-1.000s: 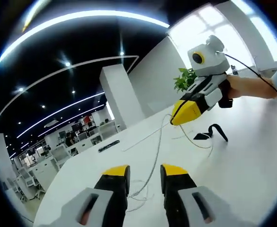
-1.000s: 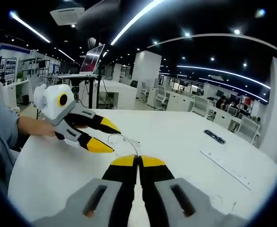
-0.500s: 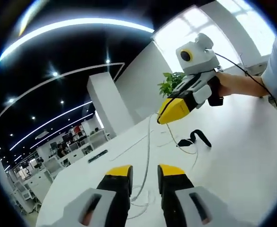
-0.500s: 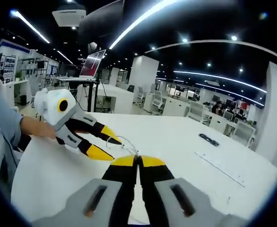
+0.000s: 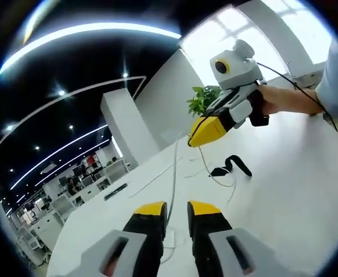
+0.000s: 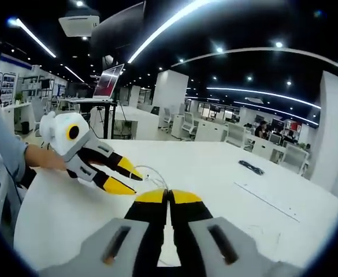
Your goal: Peel open the Velcro strap on the desktop, arrange the wired earphones neatly onto it, and close the Velcro strap to secure them.
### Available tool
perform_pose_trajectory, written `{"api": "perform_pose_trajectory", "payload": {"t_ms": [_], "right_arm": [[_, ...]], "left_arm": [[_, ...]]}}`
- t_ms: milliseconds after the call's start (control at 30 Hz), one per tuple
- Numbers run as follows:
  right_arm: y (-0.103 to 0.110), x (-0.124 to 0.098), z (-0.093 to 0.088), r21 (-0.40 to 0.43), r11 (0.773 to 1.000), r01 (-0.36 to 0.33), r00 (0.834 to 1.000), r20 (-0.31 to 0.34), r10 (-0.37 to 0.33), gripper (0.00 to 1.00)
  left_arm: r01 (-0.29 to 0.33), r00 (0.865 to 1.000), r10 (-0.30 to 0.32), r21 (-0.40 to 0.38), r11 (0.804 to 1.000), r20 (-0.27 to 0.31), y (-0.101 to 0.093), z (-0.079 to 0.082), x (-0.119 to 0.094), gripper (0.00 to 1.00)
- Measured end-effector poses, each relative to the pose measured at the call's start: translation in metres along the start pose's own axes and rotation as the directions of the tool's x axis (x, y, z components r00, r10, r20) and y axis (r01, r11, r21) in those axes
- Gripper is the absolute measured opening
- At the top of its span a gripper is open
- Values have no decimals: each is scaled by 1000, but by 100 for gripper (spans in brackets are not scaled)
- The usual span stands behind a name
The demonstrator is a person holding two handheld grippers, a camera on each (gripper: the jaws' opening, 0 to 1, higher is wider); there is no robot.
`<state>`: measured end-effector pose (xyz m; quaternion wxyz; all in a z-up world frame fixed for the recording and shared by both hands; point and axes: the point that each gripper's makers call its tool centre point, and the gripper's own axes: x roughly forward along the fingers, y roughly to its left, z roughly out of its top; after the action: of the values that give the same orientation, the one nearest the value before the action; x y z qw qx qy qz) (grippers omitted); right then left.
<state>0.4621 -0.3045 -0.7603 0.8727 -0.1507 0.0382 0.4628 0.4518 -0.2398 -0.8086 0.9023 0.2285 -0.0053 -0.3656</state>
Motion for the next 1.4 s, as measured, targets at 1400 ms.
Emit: {"api": "perform_pose_trajectory", "payload": {"t_ms": [1400], "right_arm": [[11, -33, 55, -77, 995, 58, 984, 171, -44, 4]], "left_arm": [[-157, 988, 157, 95, 983, 12, 27, 2, 0, 9]]}}
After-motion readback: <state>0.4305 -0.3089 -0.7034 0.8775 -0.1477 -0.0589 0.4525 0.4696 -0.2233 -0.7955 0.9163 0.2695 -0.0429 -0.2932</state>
